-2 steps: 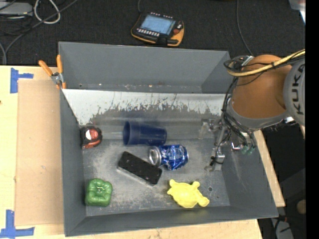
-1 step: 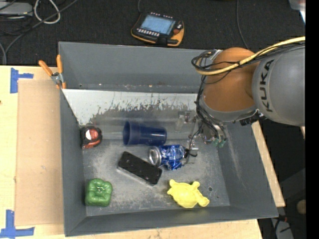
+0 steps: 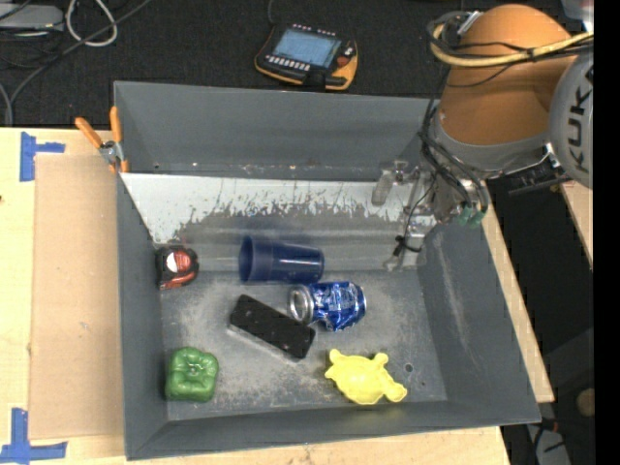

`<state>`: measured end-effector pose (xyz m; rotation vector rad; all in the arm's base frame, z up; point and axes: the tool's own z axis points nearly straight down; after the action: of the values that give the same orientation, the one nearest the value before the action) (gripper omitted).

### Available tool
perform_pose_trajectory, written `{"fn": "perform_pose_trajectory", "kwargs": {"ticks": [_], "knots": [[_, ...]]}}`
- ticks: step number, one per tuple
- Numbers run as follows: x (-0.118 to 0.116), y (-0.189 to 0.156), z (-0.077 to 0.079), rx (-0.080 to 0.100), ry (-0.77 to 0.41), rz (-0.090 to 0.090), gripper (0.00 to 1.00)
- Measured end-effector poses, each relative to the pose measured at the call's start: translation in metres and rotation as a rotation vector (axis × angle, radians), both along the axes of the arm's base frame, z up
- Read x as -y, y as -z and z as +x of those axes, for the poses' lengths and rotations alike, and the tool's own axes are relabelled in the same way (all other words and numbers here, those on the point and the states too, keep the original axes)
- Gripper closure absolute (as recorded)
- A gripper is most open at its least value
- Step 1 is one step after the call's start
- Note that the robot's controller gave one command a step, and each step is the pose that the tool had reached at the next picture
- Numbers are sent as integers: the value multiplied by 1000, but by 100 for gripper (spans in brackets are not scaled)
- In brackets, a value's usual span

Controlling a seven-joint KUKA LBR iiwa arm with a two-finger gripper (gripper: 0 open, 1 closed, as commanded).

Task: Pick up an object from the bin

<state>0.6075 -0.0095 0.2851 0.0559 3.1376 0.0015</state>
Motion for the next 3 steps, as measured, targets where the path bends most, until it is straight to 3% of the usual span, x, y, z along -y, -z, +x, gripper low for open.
{"fn": "perform_pose_trajectory", "kwargs": {"ticks": [1,2,3], "knots": [[-20,75,-5,-3,-11,2,0],[-14,18,-3,8,31,1,0],[-11,83,0,2,13,1,0]]}}
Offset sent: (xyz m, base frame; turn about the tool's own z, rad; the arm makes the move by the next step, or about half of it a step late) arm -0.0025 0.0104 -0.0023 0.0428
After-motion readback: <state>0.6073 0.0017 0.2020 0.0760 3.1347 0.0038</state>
